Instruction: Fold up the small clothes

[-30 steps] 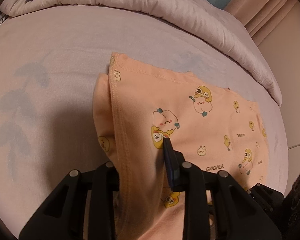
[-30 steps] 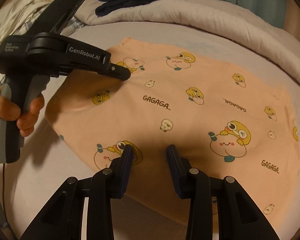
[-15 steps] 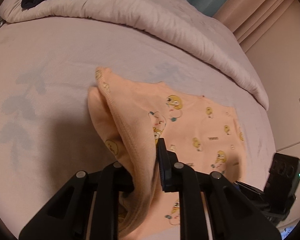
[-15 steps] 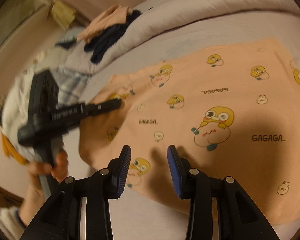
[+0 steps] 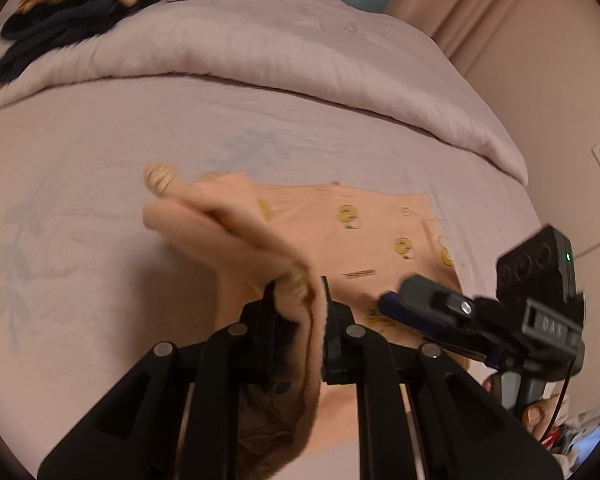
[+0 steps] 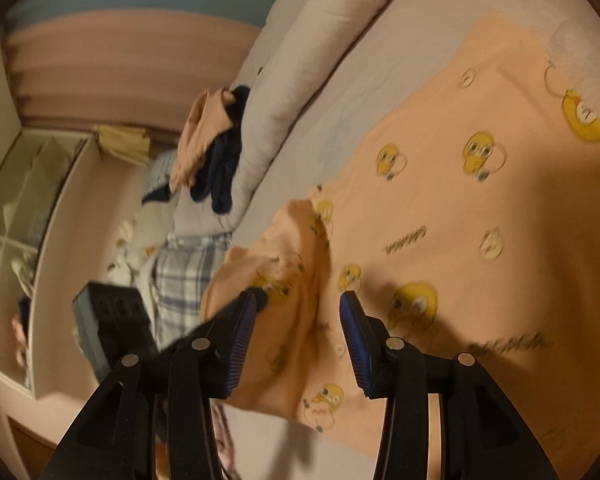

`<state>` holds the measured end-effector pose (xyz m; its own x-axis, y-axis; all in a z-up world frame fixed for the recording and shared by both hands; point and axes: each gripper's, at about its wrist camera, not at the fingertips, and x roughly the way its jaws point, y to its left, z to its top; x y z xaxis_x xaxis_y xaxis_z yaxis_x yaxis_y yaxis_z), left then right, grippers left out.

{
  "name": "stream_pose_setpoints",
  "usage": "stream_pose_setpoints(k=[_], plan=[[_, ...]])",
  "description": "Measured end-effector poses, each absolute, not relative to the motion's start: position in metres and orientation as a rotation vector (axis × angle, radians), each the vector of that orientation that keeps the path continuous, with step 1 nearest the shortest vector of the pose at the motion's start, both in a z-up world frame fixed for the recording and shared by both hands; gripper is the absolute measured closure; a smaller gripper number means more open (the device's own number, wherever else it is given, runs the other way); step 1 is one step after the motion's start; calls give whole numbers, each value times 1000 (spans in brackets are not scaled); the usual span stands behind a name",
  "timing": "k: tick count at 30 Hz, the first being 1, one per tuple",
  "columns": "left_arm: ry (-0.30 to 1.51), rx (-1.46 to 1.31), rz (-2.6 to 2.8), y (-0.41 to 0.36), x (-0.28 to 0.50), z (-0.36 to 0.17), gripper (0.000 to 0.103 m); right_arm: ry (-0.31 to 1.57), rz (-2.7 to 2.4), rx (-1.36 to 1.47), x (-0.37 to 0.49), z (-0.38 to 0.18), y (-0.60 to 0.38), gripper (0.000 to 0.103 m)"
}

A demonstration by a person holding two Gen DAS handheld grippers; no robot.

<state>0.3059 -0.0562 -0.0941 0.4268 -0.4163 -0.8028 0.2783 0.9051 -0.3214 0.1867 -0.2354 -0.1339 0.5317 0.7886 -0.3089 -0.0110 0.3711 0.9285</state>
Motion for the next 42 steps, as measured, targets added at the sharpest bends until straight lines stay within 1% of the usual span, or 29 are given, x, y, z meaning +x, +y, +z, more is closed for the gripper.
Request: stream_pose_setpoints(k=[1, 3, 5, 7, 11, 14, 17, 21, 23, 26, 28, 29, 30, 31, 32, 35, 42], plan=[[1046, -133, -448, -65, 306, -94, 88, 875, 604, 1094, 188, -135, -239, 55], [1062, -99, -482, -87, 305, -96, 88, 868, 598, 1147, 189, -138, -249, 48], [1076, -72, -506, -104, 306, -101, 88, 860, 607, 1196, 189, -143, -258, 46], [1104, -61, -542, -117, 306, -107, 82, 861, 620, 1240, 191, -149, -263, 46], [1186, -160, -682, -130, 307, -119, 64, 900, 637, 1318, 198, -163, -266, 45], [1183, -148, -697, -129, 303, -117, 64, 909, 634, 1335, 201, -165, -266, 45], [1151, -196, -743, -110, 294, -107, 64, 927, 618, 1287, 201, -162, -264, 45], [1086, -204, -667, -64, 277, -100, 63, 1008, 548, 1127, 209, -151, -252, 45], [1084, -181, -594, -42, 271, -107, 63, 1032, 503, 1042, 213, -146, -244, 45], [1105, -216, -537, -15, 261, -122, 63, 1038, 454, 953, 217, -141, -234, 45], [1100, -243, -507, -1, 250, -129, 63, 1029, 425, 880, 217, -137, -228, 51], [1099, -257, -490, 7, 244, -134, 63, 1031, 415, 841, 218, -135, -224, 59], [1102, -274, -478, 12, 238, -138, 63, 1036, 398, 793, 219, -134, -219, 70], [1106, -297, -470, 17, 233, -142, 63, 1039, 386, 763, 221, -134, -216, 76], [1112, -330, -466, 24, 228, -147, 63, 1038, 372, 721, 222, -133, -213, 91], [1118, -386, -447, 38, 223, -155, 63, 999, 366, 637, 218, -125, -213, 94], [1134, -401, -444, 36, 200, -159, 63, 927, 354, 540, 213, -88, -225, 94]])
